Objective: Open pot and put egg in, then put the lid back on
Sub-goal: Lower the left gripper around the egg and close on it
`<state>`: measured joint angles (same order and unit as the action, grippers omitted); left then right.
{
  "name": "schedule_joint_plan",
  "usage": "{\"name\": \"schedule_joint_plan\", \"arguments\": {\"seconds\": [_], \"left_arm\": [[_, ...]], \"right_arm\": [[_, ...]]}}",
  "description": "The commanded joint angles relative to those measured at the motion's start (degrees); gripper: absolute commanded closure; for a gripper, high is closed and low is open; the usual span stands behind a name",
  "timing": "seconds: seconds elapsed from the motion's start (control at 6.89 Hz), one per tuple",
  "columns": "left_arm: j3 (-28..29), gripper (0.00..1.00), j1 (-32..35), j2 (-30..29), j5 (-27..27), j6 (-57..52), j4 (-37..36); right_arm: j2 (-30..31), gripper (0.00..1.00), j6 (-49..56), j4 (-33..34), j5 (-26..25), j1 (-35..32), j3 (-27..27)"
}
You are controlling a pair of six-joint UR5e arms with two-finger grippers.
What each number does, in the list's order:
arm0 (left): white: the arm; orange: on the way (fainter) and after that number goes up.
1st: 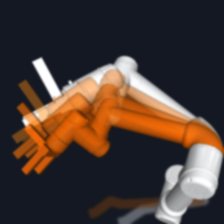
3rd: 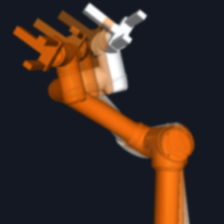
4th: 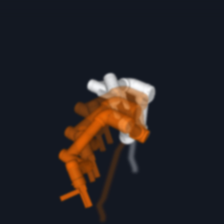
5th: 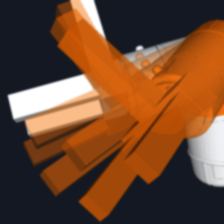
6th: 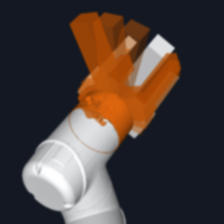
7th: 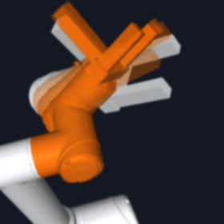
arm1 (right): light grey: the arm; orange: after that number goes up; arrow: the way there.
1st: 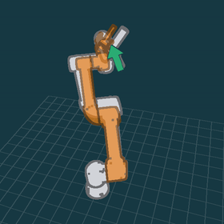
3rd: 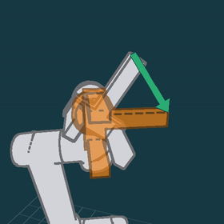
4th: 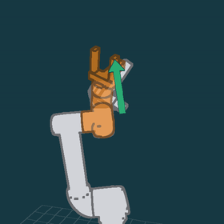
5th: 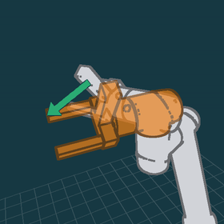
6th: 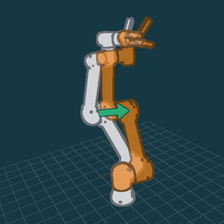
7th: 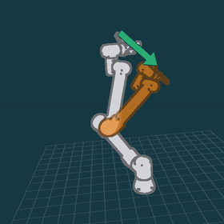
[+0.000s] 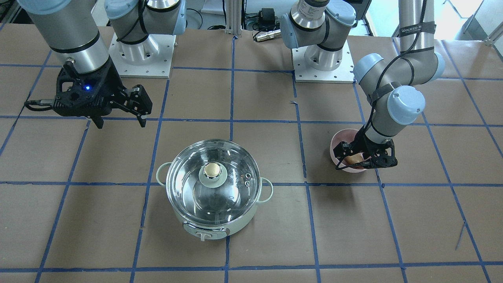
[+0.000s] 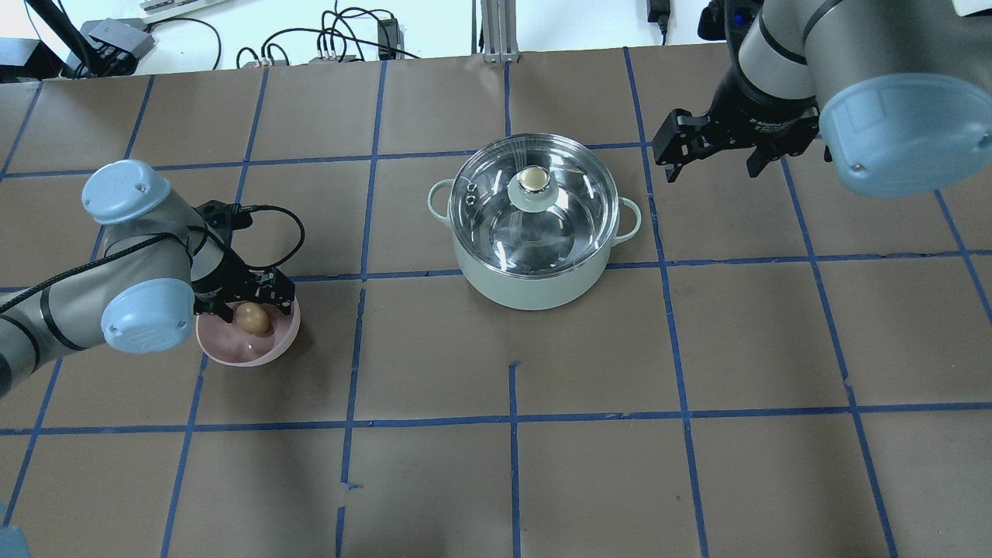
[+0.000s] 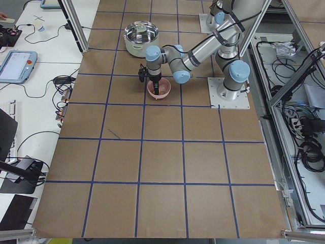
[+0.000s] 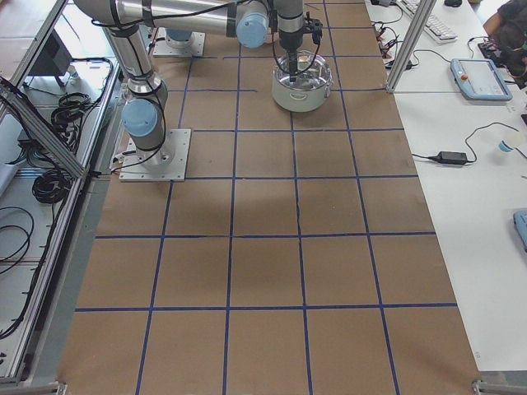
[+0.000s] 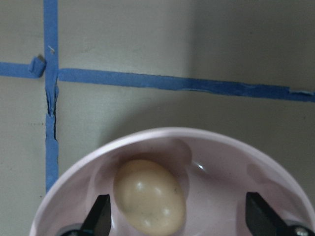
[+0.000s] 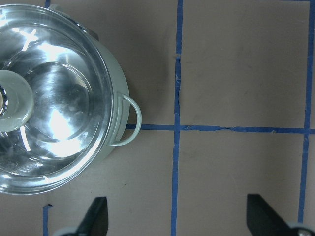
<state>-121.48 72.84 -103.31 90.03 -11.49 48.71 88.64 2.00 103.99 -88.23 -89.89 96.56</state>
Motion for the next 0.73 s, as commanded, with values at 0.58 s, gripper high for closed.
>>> {"name": "schedule_joint_plan", "arguments": {"seconds": [0.58], "left_arm": [[-0.1,0.39,0.0,-0.6,0.2,0.0,0.1]], "right_arm": [[0.0,0.0,-0.1,0.4,0.1,0.1,0.6]]}}
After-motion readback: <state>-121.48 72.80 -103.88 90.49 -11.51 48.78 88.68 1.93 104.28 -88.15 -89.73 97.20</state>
